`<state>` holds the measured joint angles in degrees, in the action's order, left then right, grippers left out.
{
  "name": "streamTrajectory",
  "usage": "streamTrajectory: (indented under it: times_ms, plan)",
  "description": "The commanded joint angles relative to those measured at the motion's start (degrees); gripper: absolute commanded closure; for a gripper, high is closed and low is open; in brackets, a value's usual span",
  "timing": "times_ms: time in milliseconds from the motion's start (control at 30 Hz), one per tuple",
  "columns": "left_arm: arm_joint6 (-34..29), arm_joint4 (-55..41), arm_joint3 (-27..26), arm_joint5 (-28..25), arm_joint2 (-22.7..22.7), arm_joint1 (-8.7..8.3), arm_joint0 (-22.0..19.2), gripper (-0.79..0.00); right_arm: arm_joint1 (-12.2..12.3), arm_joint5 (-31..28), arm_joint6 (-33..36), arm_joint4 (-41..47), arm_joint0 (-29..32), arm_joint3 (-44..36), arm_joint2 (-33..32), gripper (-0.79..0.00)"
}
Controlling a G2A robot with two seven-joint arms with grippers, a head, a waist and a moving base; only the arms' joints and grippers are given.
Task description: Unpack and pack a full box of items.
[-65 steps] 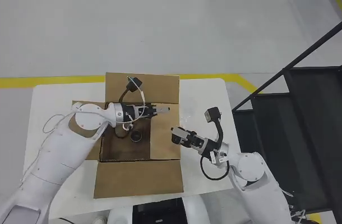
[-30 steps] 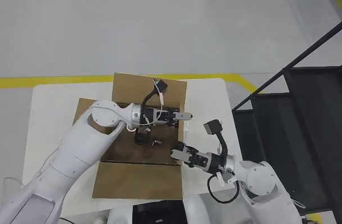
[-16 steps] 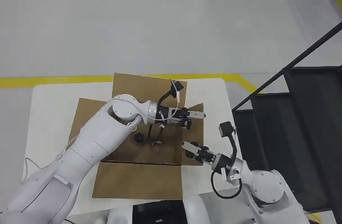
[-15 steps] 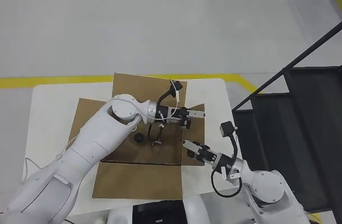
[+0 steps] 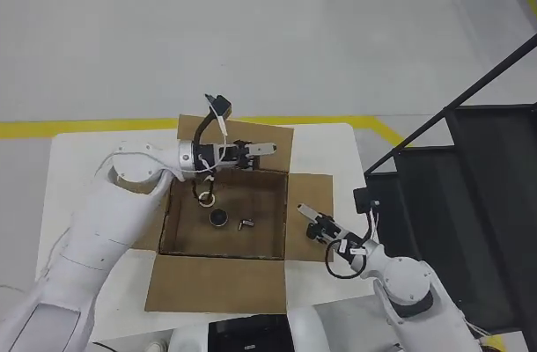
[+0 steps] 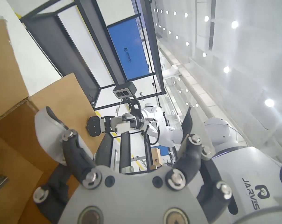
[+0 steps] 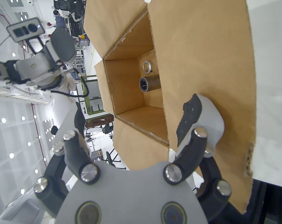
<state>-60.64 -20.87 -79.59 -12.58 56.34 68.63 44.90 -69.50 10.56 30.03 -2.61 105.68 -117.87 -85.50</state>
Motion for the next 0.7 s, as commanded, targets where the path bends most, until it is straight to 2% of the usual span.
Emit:
streamTrajectory:
  times_ms: [0,167,300,433,667]
  plan:
    - [-0.2,1.7,-5.2,1.7,5.8,-1.68,4.4,-0.785,-0.1,0.0,-0.1,0.2,-2.1,2.2,1.3,-0.785]
    - [0.1,2.7,-14.9,4.1,18.9,-4.73,15.7,-0.785,-0.4,-0.3,-0.1,0.1,-7.2,7.0,5.0,-0.785]
    - [0.8,0.4,-19.2,4.6,26.3,-5.95,23.7,-0.785,-0.7,-1.0,-0.3,0.4,-11.8,10.1,8.2,-0.785]
    - [1.4,-1.1,-21.1,4.3,30.2,-6.52,28.7,-0.785,-1.1,-1.5,-0.7,0.3,-15.7,12.0,10.8,-0.785]
    - [2.0,-2.4,-22.5,3.7,32.4,-6.95,32.3,-0.785,-1.3,1.2,-2.5,-2.6,-19.3,11.6,13.3,-0.785]
